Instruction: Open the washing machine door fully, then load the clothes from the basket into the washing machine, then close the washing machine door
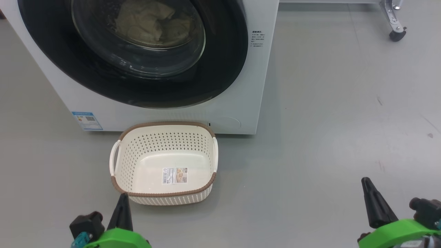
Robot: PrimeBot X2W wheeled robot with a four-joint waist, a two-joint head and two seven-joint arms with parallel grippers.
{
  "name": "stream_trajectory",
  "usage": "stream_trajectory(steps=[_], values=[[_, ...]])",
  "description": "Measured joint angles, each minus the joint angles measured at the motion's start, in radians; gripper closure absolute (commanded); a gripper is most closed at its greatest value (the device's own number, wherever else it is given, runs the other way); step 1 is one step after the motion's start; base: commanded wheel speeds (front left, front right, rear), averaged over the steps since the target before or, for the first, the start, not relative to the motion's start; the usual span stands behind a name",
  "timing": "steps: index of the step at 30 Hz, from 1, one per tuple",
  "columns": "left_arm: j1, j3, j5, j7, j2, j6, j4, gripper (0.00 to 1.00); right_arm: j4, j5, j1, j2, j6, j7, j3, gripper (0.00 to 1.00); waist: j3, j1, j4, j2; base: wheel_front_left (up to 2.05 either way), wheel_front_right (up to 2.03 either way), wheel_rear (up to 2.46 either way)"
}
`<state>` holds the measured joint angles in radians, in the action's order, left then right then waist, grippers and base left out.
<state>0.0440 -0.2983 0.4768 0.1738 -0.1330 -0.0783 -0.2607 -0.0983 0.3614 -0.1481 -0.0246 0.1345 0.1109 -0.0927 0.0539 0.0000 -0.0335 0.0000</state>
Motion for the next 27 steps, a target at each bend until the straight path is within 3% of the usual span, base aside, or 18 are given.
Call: stream_trajectory(steps=[27], values=[[0.001, 0.086, 0.304, -0.07, 0.019, 0.054, -0.001, 1.0, -0.044, 0.342, 0.049, -0.007, 0.0, -0.047, 0.004, 1.0, -0.013, 0.0, 0.009, 0.0, 0.0, 0.0, 0.0]])
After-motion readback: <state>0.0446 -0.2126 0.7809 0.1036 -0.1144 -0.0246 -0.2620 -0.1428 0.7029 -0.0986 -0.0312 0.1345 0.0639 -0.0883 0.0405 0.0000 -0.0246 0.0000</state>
